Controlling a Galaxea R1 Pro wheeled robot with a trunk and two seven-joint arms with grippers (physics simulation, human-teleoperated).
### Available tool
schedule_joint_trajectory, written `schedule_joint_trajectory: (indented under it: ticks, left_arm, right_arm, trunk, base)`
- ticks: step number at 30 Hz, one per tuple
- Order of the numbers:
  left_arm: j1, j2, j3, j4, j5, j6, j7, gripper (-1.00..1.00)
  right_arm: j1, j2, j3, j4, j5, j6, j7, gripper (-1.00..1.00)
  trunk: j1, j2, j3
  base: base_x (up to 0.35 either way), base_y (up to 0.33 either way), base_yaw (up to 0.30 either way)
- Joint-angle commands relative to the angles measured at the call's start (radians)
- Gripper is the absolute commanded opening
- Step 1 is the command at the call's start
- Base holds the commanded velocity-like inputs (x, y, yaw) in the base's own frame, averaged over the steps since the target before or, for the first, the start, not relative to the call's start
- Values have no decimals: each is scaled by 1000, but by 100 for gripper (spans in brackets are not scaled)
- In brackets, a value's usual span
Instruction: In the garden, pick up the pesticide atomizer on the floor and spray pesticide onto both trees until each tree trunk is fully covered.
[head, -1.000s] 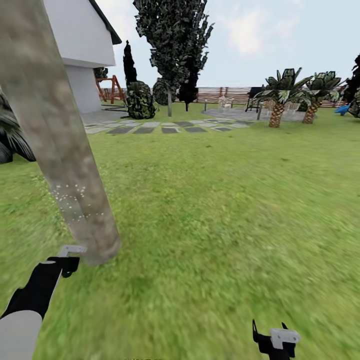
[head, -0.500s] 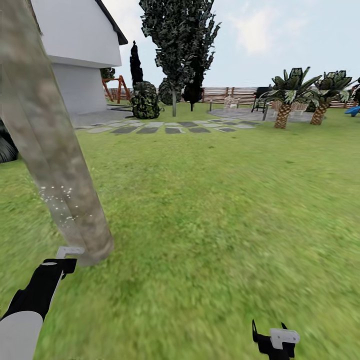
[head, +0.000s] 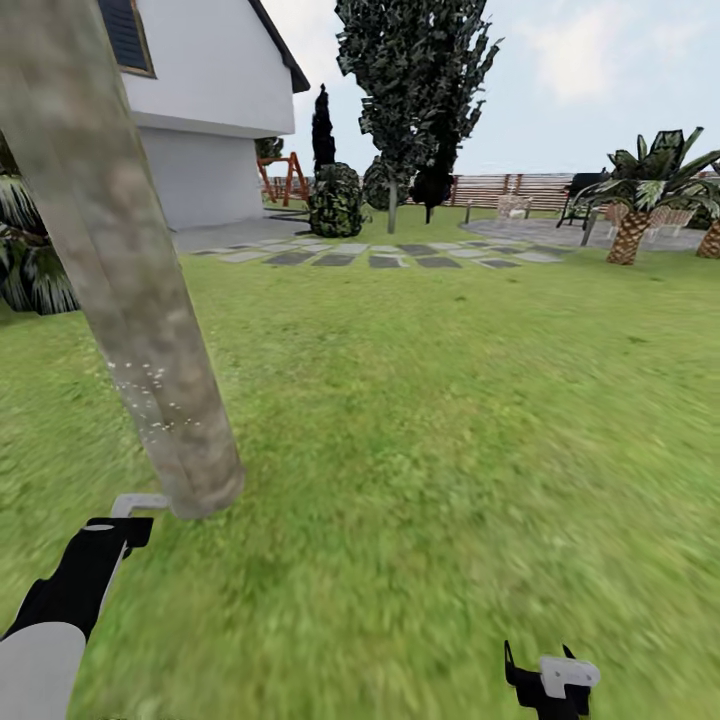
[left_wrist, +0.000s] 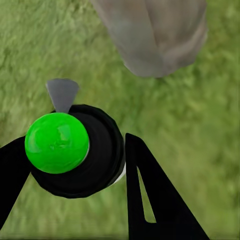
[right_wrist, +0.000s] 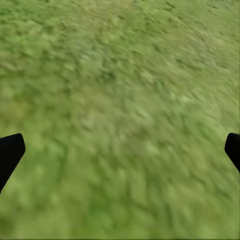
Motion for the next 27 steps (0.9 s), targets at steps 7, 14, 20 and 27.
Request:
schedule_joint_trajectory:
  ticks: [7, 14, 20, 27]
  left_arm:
    - [0, 3, -2, -1, -2, 3, 0, -100]
    - [0, 3, -2, -1, -2, 3, 0, -100]
    - [0, 3, -2, -1, -2, 3, 0, -100]
    - [0, 3, -1, -2, -2, 3, 0, -100]
  right_arm:
    - [0, -1, 0, 0, -1, 0, -1, 100]
    - [0, -2, 0, 0, -1, 0, 0, 100]
    - [0, -1, 0, 1, 0, 0, 0, 100]
    - [0, -1, 0, 1, 0, 0, 0, 100]
  trunk:
    - [0, 0, 0]
    - [0, 0, 0]
    - [0, 0, 0]
    - [0, 0, 0]
  base:
    - [171, -245, 65]
    - [172, -244, 0]
    - [171, -244, 66]
    - [166, -244, 264]
